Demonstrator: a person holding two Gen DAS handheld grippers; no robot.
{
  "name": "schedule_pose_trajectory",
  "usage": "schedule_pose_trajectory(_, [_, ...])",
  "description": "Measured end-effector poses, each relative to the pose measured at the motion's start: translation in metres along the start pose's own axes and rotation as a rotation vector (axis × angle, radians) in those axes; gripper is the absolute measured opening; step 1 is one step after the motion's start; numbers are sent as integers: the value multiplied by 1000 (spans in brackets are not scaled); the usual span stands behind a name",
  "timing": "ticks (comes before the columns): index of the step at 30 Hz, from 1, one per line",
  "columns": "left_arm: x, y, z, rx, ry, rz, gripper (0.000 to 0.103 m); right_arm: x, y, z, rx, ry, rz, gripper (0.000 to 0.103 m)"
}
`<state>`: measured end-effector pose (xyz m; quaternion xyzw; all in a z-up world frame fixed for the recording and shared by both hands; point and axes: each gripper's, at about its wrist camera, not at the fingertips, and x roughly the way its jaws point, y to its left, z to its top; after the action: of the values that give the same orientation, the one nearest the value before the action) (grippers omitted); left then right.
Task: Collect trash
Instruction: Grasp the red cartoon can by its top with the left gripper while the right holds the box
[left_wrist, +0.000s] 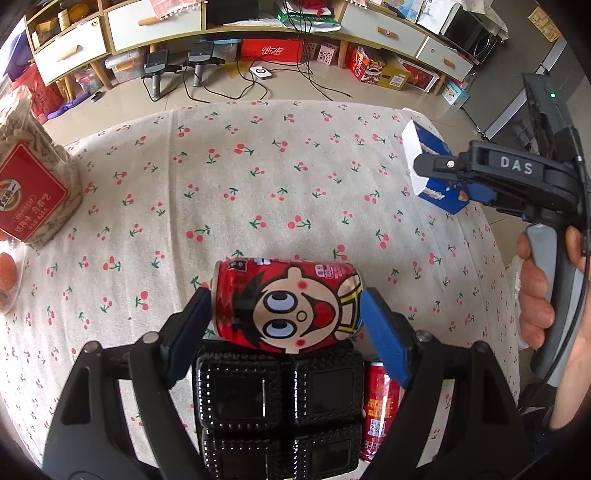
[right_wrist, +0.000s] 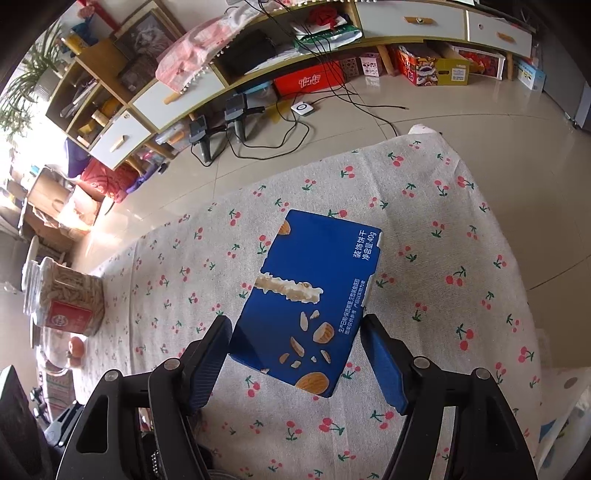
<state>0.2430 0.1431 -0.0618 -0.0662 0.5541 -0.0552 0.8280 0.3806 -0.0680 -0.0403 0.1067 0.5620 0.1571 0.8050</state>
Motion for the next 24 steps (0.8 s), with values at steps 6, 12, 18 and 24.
schedule_pose_trajectory(6, [0,-3,-2,-22,-15,-14,81,-21,-9,-11,14,-3,21,73])
schedule_pose_trajectory(12, [-11,12,-3,-135,-45,-91,39,-51,-24,-23,36,-25,51,73])
schedule_pose_trajectory(18, [-15,9,-5,-138,-67,-106,28,-76,-39,-39,47,-36,70,73])
schedule_pose_trajectory(24, [-28,-21,-6,-84,-122,-113,21,-94,-57,-51,47,-38,73,73])
